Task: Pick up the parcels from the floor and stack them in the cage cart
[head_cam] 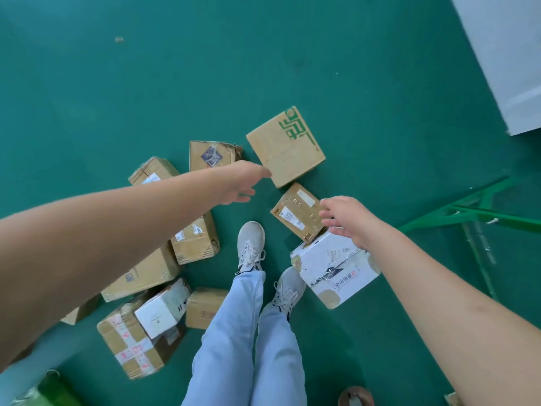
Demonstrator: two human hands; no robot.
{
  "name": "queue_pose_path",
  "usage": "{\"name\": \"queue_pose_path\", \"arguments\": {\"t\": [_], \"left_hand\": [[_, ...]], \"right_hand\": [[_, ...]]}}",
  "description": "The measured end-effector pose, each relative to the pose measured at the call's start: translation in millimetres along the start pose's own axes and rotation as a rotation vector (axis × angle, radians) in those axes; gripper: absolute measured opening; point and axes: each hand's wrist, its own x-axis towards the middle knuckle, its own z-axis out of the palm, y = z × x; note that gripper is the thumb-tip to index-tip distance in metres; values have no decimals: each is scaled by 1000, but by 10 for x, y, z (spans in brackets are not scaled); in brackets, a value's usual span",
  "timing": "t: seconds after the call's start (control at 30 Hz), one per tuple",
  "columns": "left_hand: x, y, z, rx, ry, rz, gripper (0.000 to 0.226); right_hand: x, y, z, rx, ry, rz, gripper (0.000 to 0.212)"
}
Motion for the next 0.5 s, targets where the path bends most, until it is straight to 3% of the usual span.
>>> {"name": "queue_pose_path", "arguments": {"t": [0.2,0.37,0.5], "left_hand": [[1253,-214,86,-52,20,-76,56],[1894,-266,255,-142,-36,-89,60],[2191,-280,410,-201,-109,-102,61]], "right_hand": [[1169,-107,242,-31,41,21,22],[1864,-334,250,-65,252,-139,57],[2225,-470,302,-108,255,-173,70]]}}
